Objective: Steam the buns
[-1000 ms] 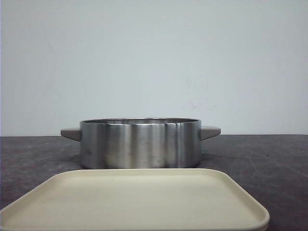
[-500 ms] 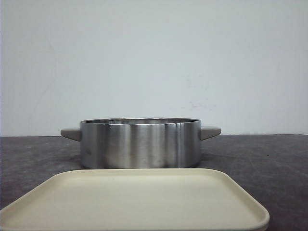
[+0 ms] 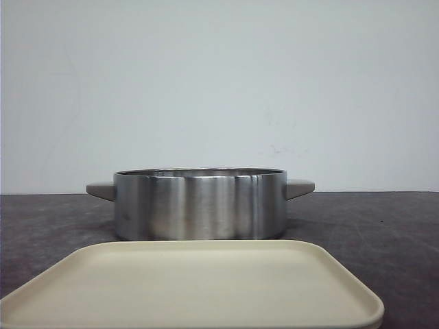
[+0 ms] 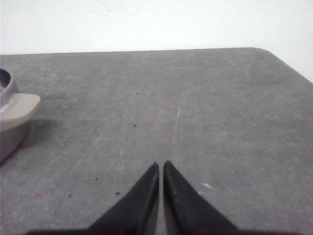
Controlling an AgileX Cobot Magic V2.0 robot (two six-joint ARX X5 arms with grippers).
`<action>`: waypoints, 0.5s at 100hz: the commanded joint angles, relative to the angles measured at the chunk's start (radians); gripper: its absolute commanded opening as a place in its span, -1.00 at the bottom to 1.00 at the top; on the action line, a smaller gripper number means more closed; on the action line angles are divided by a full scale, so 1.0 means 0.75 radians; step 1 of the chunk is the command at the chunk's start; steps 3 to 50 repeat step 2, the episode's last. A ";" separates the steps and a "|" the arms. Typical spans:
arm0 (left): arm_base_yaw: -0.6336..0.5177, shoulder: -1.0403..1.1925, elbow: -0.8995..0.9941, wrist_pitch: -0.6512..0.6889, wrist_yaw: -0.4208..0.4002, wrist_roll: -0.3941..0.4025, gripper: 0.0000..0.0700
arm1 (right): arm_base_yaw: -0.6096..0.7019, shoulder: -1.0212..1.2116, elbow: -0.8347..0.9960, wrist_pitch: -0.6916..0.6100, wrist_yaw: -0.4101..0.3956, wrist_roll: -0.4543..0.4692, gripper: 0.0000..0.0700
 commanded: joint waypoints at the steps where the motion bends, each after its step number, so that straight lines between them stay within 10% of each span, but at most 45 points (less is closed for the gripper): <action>1: -0.003 -0.001 -0.024 -0.006 0.002 -0.003 -1.00 | -0.002 0.001 -0.005 0.010 0.000 -0.011 -0.98; 50: -0.003 -0.001 -0.024 -0.006 0.002 -0.003 -1.00 | -0.002 0.001 -0.005 0.010 0.000 -0.011 -0.98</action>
